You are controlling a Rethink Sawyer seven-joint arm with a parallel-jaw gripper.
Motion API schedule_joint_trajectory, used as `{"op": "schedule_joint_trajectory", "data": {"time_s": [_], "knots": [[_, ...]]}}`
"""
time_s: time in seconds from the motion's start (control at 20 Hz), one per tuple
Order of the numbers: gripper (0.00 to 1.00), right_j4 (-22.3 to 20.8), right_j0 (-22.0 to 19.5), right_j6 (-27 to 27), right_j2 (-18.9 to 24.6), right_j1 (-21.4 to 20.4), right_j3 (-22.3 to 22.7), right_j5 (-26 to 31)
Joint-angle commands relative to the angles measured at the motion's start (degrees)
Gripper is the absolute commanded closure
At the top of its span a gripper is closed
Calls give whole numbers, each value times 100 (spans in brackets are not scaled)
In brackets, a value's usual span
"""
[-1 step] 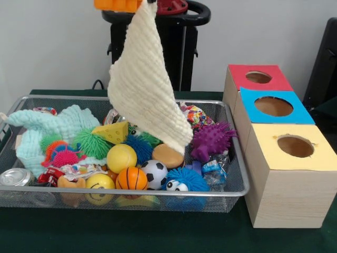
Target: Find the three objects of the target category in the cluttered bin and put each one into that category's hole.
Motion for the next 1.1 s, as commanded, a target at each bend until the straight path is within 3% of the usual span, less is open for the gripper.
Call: {"op": "schedule_joint_trajectory", "data": {"time_s": [0.05,0.65,1.1], "knots": [[100,-392,-275,-64,342,-148,-283,708],[100,-707,-640,12,637,-337,-197,705],[100,-829,-774,131,737,-229,-163,508]]}}
